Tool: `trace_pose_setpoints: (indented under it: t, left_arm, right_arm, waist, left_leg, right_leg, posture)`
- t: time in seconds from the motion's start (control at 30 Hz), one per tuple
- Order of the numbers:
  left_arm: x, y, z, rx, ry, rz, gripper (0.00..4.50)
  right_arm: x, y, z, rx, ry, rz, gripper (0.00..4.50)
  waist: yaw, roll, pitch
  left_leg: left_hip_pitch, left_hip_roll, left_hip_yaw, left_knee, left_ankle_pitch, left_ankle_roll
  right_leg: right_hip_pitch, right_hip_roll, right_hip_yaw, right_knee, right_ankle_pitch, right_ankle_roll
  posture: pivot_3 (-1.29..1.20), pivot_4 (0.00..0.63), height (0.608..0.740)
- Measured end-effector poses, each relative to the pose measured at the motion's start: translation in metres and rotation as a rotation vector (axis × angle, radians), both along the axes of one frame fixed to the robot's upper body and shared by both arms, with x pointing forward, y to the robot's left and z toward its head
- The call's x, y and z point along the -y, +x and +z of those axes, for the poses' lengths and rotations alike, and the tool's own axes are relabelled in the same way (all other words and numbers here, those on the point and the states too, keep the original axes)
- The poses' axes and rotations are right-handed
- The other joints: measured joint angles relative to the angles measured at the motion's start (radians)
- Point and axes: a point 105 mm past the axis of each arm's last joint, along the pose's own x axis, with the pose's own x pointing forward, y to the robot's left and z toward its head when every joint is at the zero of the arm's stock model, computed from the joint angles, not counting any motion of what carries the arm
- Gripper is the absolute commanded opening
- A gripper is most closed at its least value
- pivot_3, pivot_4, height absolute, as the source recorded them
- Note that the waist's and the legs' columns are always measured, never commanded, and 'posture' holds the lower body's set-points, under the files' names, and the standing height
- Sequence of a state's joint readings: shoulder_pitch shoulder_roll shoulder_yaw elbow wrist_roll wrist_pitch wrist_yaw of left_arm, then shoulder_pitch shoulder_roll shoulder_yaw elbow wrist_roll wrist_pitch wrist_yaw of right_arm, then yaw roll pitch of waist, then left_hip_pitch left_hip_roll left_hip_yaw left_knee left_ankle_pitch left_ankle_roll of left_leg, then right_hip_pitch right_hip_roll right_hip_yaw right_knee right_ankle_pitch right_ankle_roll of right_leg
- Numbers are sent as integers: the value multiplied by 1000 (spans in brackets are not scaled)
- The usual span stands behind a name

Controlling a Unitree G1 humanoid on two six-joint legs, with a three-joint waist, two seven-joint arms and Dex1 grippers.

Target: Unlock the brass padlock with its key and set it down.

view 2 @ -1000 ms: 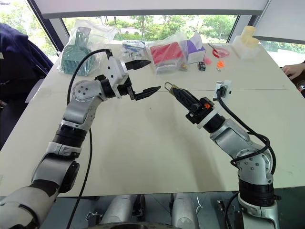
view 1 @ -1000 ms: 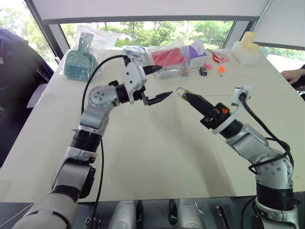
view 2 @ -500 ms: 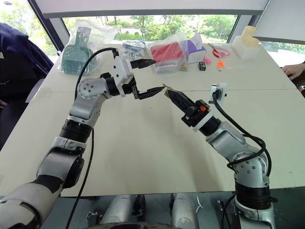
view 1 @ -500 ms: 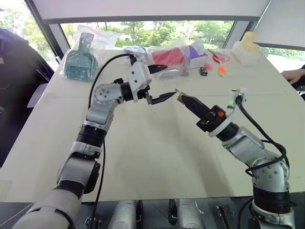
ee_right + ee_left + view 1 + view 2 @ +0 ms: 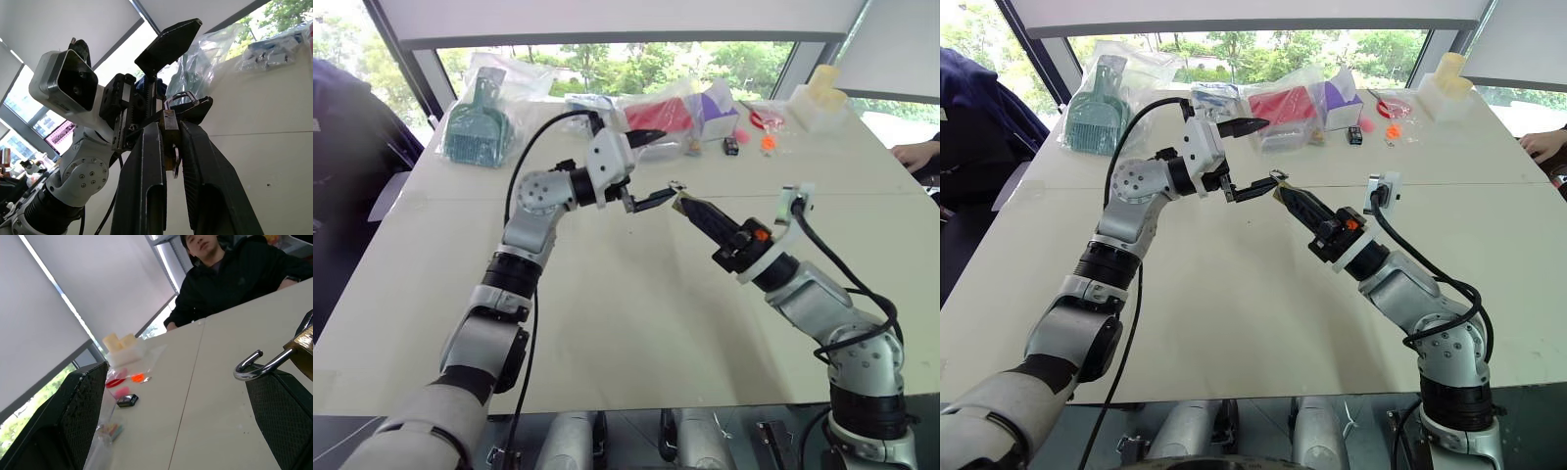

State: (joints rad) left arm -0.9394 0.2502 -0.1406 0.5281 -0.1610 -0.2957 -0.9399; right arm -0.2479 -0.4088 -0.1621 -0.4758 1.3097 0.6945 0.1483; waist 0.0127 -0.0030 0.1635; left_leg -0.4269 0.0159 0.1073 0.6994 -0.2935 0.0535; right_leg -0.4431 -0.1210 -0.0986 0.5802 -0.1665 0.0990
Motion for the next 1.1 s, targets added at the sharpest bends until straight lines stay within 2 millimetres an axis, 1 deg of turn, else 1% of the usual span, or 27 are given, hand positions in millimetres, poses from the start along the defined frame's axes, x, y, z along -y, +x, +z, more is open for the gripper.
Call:
trace_pose_setpoints:
  t: [0.1,0.17,0.23,0.3,0.37,0.47,0.53,0.63,0.73,0.77,0.8,0.87,0.9,0.93,0.97,1.0,1.03,1.1]
  left_arm:
    - [-1,2,-1,-4,1,12,4475]
    - [-4,5,-2,-12,-4,34,4475]
    - [-12,11,-3,-35,-8,75,4475]
    - [-25,17,-5,-77,-6,123,4475]
    - [-39,20,-16,-157,-1,155,4475]
    - [-51,8,-46,-323,31,121,4475]
    - [-59,-8,-65,-415,71,91,4475]
    - [-64,-27,-74,-495,109,55,4475]
    - [-63,-46,-83,-601,127,8,4475]
    - [-63,-50,-89,-633,134,0,4500]
    - [-63,-54,-95,-663,139,-5,4500]
    - [-61,-59,-102,-703,145,-14,4500]
    - [-60,-61,-101,-709,145,-17,4500]
    - [-59,-62,-100,-709,151,-20,4500]
    - [-59,-63,-99,-706,154,-26,4500]
    - [-59,-64,-98,-709,157,-30,4500]
    - [-59,-65,-98,-711,160,-33,4500]
    - [-60,-68,-100,-720,172,-40,4500]
  right_arm:
    - [0,0,-1,-7,0,-3,0]
    - [0,-1,-6,-27,-5,5,0]
    - [3,-2,-23,-98,-21,17,0]
    - [9,-2,-45,-198,-41,30,0]
    - [13,-3,-57,-257,-62,50,0]
    - [22,-2,-71,-333,-107,86,0]
    - [30,1,-83,-409,-118,108,0]
    - [36,6,-87,-463,-95,140,0]
    - [40,7,-89,-492,-119,183,0]
    - [42,6,-92,-505,-132,188,740]
    - [44,5,-96,-525,-145,196,996]
    - [48,3,-107,-572,-168,204,1904]
    - [49,2,-111,-590,-179,209,2510]
    - [50,1,-115,-608,-195,216,2942]
    - [52,0,-118,-620,-205,219,3490]
    - [53,-1,-117,-616,-209,229,4019]
    - [52,-1,-115,-611,-212,243,4450]
    - [54,-2,-112,-600,-232,256,4450]
  waist:
    - [0,0,0]
    - [0,0,0]
    - [0,0,0]
    - [-1,0,0]
    - [-3,0,0]
    - [-6,0,0]
    - [-6,1,0]
    - [-3,1,1]
    - [1,1,1]
    - [1,1,1]
    - [1,1,1]
    - [1,1,1]
    - [0,1,1]
    - [0,1,1]
    - [0,1,1]
    - [-1,2,1]
    - [-1,2,1]
    - [0,2,1]
  left_leg:
    - [0,0,0,0,0,0]
    - [0,0,0,0,0,0]
    - [0,0,0,0,0,0]
    - [0,0,0,0,0,0]
    - [0,0,0,0,0,0]
    - [0,0,0,0,0,0]
    - [0,0,0,0,0,0]
    - [0,0,0,0,0,0]
    - [0,0,0,0,0,0]
    - [0,0,-1,0,0,0]
    - [0,0,-1,0,0,0]
    - [0,0,-1,0,0,0]
    - [0,0,-1,0,0,0]
    - [0,0,-1,0,0,0]
    - [0,0,-1,0,0,0]
    - [0,0,-1,0,0,0]
    - [0,0,-1,0,0,0]
    - [0,0,-1,0,0,0]
  right_leg:
    - [0,0,0,0,0,0]
    - [0,0,0,0,0,0]
    - [0,0,0,0,0,0]
    - [0,0,0,0,0,0]
    - [0,0,0,0,0,0]
    - [0,0,0,0,0,0]
    - [0,0,0,0,-2,-3]
    - [0,0,0,0,-2,-3]
    - [0,-1,0,0,-2,-4]
    - [0,-1,0,0,-2,-4]
    - [0,-1,0,0,-2,-4]
    - [0,-1,0,0,-2,-4]
    - [0,-1,0,0,-2,-4]
    - [0,-1,0,0,-2,-4]
    - [0,-1,0,0,-2,-4]
    - [0,-1,0,0,-2,-4]
    - [0,0,0,0,-2,-4]
    - [0,0,0,0,-2,-4]
  posture:
    - [0,150,735]
    - [0,150,735]
    - [0,150,735]
    - [0,150,735]
    - [0,150,735]
    - [0,150,735]
    - [0,150,735]
    - [0,150,735]
    - [0,150,735]
    - [0,150,735]
    - [0,150,735]
    - [0,150,735]
    - [0,150,735]
    - [0,150,735]
    - [0,150,735]
    - [0,150,735]
    - [0,150,735]
    - [0,150,735]
